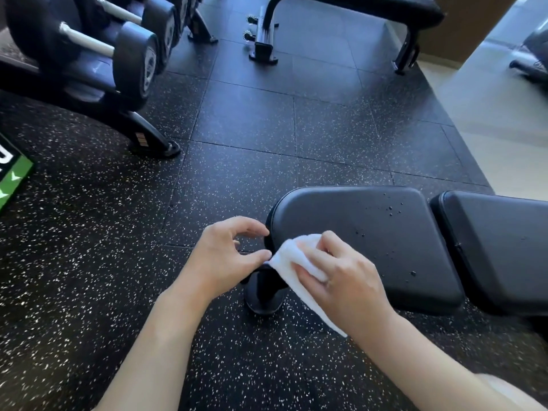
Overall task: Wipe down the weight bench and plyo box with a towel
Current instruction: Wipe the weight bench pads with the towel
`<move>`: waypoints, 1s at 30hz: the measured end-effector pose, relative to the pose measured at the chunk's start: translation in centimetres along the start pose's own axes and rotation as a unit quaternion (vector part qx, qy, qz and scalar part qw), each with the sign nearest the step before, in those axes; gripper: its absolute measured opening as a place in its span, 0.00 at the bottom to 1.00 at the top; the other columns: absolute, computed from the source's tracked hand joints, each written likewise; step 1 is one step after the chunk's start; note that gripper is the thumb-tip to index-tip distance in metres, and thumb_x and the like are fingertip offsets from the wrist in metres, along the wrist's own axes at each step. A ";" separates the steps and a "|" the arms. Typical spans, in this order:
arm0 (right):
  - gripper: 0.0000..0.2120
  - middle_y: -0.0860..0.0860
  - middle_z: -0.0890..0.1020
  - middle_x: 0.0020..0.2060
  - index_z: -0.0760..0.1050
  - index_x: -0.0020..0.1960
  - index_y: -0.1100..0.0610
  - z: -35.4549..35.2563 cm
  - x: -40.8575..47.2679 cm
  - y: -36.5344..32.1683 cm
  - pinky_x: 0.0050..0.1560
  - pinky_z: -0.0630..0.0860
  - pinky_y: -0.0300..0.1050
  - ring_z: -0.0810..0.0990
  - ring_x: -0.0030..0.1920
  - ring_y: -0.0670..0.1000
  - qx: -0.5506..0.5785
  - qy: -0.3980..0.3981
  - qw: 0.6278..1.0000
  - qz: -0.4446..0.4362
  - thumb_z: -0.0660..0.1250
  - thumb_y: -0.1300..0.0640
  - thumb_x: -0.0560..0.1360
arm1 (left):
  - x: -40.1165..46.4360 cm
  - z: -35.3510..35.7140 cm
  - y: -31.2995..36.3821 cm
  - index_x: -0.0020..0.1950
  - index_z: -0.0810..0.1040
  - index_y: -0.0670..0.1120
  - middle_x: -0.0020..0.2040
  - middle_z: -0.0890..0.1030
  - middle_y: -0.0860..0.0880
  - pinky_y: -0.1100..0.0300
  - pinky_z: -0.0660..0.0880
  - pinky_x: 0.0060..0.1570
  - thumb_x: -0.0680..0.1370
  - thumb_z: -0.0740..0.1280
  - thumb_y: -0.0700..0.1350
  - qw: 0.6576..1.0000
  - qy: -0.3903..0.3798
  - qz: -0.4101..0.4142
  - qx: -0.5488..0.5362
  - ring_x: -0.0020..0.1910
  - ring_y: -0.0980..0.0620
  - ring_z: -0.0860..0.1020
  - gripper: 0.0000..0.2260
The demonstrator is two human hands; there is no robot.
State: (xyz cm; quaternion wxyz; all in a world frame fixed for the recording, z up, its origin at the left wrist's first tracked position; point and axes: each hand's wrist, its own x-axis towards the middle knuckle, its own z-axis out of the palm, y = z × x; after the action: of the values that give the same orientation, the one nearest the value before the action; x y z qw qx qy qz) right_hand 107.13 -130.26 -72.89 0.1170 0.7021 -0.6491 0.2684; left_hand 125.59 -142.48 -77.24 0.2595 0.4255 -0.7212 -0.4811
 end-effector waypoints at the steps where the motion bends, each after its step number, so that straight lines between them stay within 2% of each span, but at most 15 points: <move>1: 0.13 0.46 0.70 0.39 0.75 0.46 0.47 0.2 0.3 0.8 0.35 0.72 0.38 0.69 0.33 0.48 0.017 -0.004 1.000 0.021 0.58 0.44 0.86 | 0.1 0.2 0.2 0.52 0.86 0.57 0.56 0.84 0.64 0.51 0.80 0.59 0.71 0.81 0.43 1.000 0.008 0.007 -0.002 0.59 0.63 0.81 0.14; 3: 0.09 0.46 0.71 0.38 0.79 0.47 0.48 1.4 1.8 3.1 0.34 0.74 0.42 0.72 0.34 0.50 -0.006 -0.043 0.998 0.055 0.66 0.44 0.80 | 0.4 0.7 0.7 0.52 0.85 0.57 0.58 0.83 0.64 0.52 0.80 0.59 0.71 0.81 0.42 1.000 0.016 0.021 -0.009 0.59 0.62 0.81 0.14; 5: 0.10 0.46 0.72 0.40 0.81 0.48 0.49 3.0 4.7 5.5 0.38 0.70 0.43 0.78 0.38 0.53 -0.031 -0.079 0.990 0.113 0.68 0.43 0.79 | 0.6 1.0 1.1 0.53 0.85 0.57 0.58 0.83 0.63 0.53 0.80 0.57 0.72 0.80 0.42 0.999 0.016 0.029 -0.010 0.58 0.61 0.81 0.14; 7: 0.14 0.48 0.72 0.42 0.81 0.45 0.50 4.6 7.8 6.7 0.42 0.69 0.47 0.80 0.42 0.57 -0.043 -0.103 0.979 0.168 0.66 0.42 0.80 | 0.7 1.1 1.0 0.52 0.84 0.57 0.56 0.83 0.62 0.51 0.81 0.56 0.72 0.80 0.42 0.999 0.022 0.020 -0.015 0.55 0.61 0.82 0.14; 9: 0.16 0.48 0.71 0.43 0.80 0.43 0.50 5.5 9.9 6.3 0.44 0.68 0.48 0.79 0.43 0.56 -0.054 -0.134 0.971 0.192 0.62 0.42 0.82 | 0.8 0.8 0.6 0.51 0.84 0.57 0.53 0.84 0.62 0.49 0.81 0.55 0.73 0.79 0.42 0.999 0.042 0.006 -0.021 0.53 0.62 0.83 0.12; 11: 0.16 0.48 0.72 0.45 0.80 0.44 0.51 5.8 9.9 5.2 0.44 0.68 0.47 0.79 0.43 0.55 -0.039 -0.136 0.972 0.190 0.62 0.43 0.82 | 1.0 0.7 0.4 0.51 0.84 0.56 0.51 0.85 0.62 0.48 0.82 0.54 0.75 0.78 0.42 0.997 0.070 0.001 -0.025 0.51 0.61 0.84 0.10; 14: 0.11 0.50 0.75 0.43 0.81 0.45 0.54 4.7 6.0 3.1 0.40 0.73 0.45 0.78 0.38 0.54 -0.018 -0.087 0.987 0.135 0.69 0.47 0.80 | 1.1 0.7 0.3 0.52 0.84 0.55 0.52 0.84 0.61 0.48 0.82 0.54 0.77 0.76 0.42 0.995 0.094 0.013 -0.007 0.52 0.60 0.83 0.09; 16: 0.11 0.50 0.74 0.40 0.78 0.41 0.54 3.1 2.9 2.2 0.38 0.69 0.41 0.73 0.34 0.52 0.005 -0.064 0.994 0.088 0.71 0.49 0.78 | 0.9 0.7 0.0 0.55 0.83 0.55 0.56 0.82 0.61 0.48 0.80 0.58 0.76 0.75 0.42 0.992 0.099 0.048 0.067 0.56 0.58 0.81 0.10; 19: 0.14 0.49 0.72 0.39 0.76 0.39 0.54 1.2 0.6 3.7 0.36 0.69 0.45 0.69 0.33 0.51 0.038 -0.102 0.993 0.055 0.70 0.48 0.79 | 0.7 0.9 -0.1 0.60 0.83 0.52 0.62 0.79 0.58 0.51 0.75 0.67 0.77 0.75 0.44 0.982 0.096 0.077 0.146 0.64 0.53 0.78 0.13; 22: 0.12 0.47 0.71 0.40 0.78 0.40 0.51 1.0 1.8 7.1 0.38 0.64 0.44 0.69 0.35 0.49 -0.003 -0.096 0.984 0.147 0.71 0.46 0.79 | 0.2 1.7 0.9 0.65 0.82 0.51 0.67 0.77 0.57 0.64 0.66 0.72 0.77 0.74 0.48 0.982 0.076 0.102 0.139 0.69 0.55 0.73 0.16; 25: 0.13 0.46 0.70 0.42 0.80 0.44 0.52 1.4 3.9 9.4 0.41 0.62 0.44 0.75 0.39 0.53 -0.043 -0.083 0.969 0.227 0.67 0.44 0.81 | -0.3 3.1 1.6 0.68 0.81 0.52 0.70 0.75 0.58 0.71 0.60 0.73 0.77 0.74 0.50 0.982 0.043 0.123 0.136 0.71 0.57 0.70 0.19; 28: 0.16 0.49 0.73 0.44 0.81 0.47 0.54 1.6 3.9 7.6 0.41 0.64 0.44 0.79 0.42 0.56 -0.059 -0.081 0.967 0.233 0.64 0.43 0.82 | 0.0 3.4 1.3 0.68 0.80 0.52 0.70 0.75 0.57 0.67 0.62 0.74 0.78 0.74 0.47 0.981 0.045 0.115 0.150 0.72 0.56 0.71 0.18; 30: 0.17 0.51 0.75 0.44 0.79 0.48 0.52 1.9 3.1 4.1 0.42 0.69 0.45 0.79 0.42 0.56 -0.018 -0.085 0.982 0.169 0.59 0.42 0.83 | 0.3 3.4 1.0 0.68 0.81 0.51 0.70 0.76 0.57 0.58 0.67 0.75 0.79 0.72 0.44 0.982 0.066 0.102 0.142 0.71 0.53 0.73 0.17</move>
State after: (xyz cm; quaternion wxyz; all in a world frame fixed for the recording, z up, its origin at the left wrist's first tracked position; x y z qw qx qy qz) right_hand 103.59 -134.44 -73.58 0.0268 0.6007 -0.7704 0.2119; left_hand 122.45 -141.00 -77.72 0.2910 0.4132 -0.8032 -0.3155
